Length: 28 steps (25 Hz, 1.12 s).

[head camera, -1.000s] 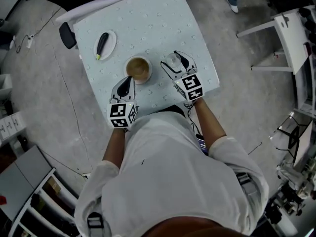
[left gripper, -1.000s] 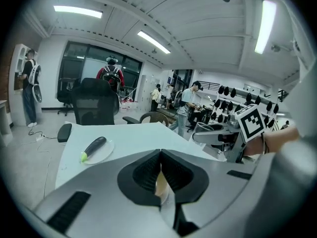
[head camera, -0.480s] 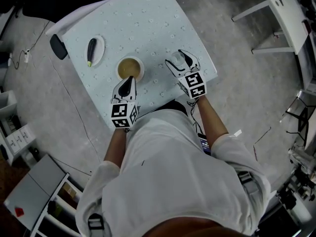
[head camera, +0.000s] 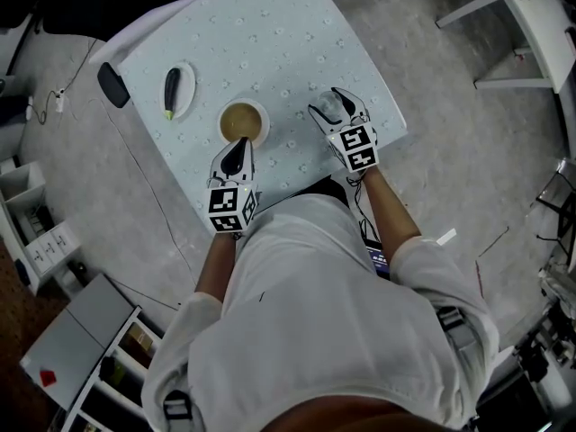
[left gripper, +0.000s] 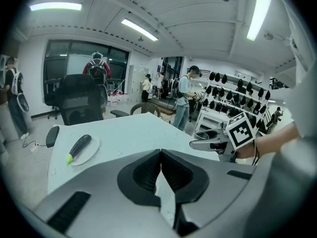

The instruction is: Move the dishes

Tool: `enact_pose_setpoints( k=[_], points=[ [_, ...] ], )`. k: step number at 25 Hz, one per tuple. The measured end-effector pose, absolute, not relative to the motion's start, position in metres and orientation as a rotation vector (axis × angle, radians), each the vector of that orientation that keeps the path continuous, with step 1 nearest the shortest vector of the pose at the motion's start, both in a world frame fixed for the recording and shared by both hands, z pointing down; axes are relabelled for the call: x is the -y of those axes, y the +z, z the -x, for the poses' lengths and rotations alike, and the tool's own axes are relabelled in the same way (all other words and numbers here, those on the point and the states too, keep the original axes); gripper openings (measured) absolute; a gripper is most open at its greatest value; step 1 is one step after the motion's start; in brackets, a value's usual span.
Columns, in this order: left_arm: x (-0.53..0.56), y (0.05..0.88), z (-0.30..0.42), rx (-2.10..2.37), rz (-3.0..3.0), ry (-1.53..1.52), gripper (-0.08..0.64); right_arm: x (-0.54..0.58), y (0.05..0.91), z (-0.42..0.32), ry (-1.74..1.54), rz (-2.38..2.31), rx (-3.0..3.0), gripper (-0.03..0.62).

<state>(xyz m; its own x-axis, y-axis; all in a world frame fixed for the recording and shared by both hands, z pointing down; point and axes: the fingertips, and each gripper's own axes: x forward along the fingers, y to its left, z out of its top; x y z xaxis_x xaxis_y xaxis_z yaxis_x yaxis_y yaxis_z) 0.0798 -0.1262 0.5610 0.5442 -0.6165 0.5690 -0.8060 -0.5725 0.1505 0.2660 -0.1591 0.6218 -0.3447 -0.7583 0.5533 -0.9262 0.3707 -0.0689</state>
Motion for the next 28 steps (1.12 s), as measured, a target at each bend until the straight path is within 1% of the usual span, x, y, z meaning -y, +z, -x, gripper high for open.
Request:
enact_pose_setpoints(
  k=[10, 19, 24, 28],
  points=[
    [0.133, 0.563, -0.078, 1.161, -2.383, 0.659, 0.018, 0.160, 0.636, -0.256, 0.535, -1.439, 2.205, 0.284],
    [0.131, 0.563, -0.074, 1.159, -2.374, 0.633, 0.018, 0.141, 0.651, -0.259, 0.658, -1.474, 2.154, 0.314],
    [0.130, 0.567, -0.070, 1.158, -2.364, 0.620, 0.018, 0.120, 0.664, -0.267, 0.710, -1.474, 2.112, 0.313],
    [0.130, 0.571, -0.064, 1.163, -2.351, 0.608, 0.018, 0.100, 0.667, -0.255, 0.705, -1.402, 2.110, 0.299]
  ],
)
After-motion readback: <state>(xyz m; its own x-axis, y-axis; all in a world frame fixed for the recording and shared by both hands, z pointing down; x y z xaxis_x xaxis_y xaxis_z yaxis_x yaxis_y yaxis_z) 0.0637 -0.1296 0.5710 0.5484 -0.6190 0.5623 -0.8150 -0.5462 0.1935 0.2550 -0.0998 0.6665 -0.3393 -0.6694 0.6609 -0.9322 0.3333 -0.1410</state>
